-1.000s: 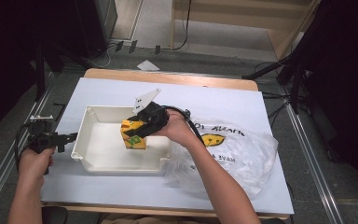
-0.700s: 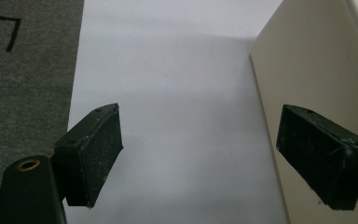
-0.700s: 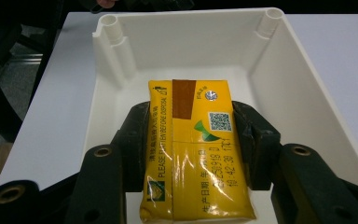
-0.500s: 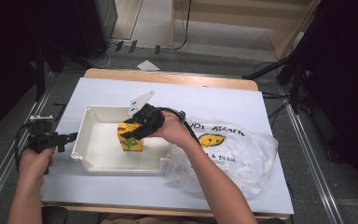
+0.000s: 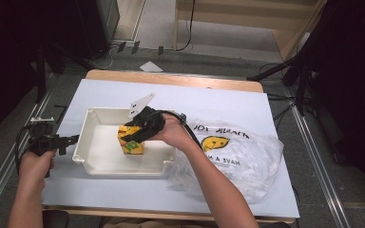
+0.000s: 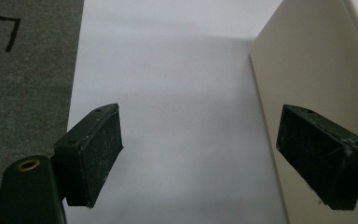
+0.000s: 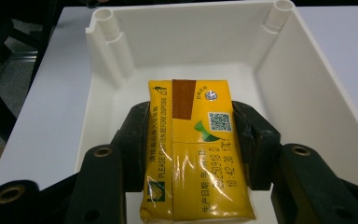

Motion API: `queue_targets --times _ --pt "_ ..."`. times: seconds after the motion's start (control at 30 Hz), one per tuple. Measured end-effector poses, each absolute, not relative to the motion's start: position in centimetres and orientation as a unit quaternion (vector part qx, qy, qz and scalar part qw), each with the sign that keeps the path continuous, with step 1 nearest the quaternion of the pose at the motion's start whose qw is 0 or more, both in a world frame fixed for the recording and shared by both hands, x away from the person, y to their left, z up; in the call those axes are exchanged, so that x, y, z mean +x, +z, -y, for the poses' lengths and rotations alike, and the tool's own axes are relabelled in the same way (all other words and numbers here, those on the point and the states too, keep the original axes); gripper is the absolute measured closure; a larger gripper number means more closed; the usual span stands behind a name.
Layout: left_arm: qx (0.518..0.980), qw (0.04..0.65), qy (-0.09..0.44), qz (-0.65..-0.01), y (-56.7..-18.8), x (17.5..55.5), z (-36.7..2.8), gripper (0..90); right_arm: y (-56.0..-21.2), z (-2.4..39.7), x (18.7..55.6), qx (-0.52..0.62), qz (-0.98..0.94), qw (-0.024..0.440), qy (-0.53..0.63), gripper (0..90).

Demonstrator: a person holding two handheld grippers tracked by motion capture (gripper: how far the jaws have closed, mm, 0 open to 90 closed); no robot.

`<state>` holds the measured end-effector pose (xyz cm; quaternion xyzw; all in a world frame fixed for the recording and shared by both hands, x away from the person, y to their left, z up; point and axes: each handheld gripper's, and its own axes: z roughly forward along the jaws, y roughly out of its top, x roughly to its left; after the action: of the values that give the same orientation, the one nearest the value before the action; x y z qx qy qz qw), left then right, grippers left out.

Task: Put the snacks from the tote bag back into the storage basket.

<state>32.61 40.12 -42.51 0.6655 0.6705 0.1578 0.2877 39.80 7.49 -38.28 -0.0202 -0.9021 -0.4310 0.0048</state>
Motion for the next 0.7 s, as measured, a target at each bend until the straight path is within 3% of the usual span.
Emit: queue_targets --times 0.7 --pt "0.665 0.288 0.157 -0.671 -42.51 32.60 -40.14 14.9 -38.74 -8.14 39.69 -0.014 0.907 0.003 -0.420 54.1"
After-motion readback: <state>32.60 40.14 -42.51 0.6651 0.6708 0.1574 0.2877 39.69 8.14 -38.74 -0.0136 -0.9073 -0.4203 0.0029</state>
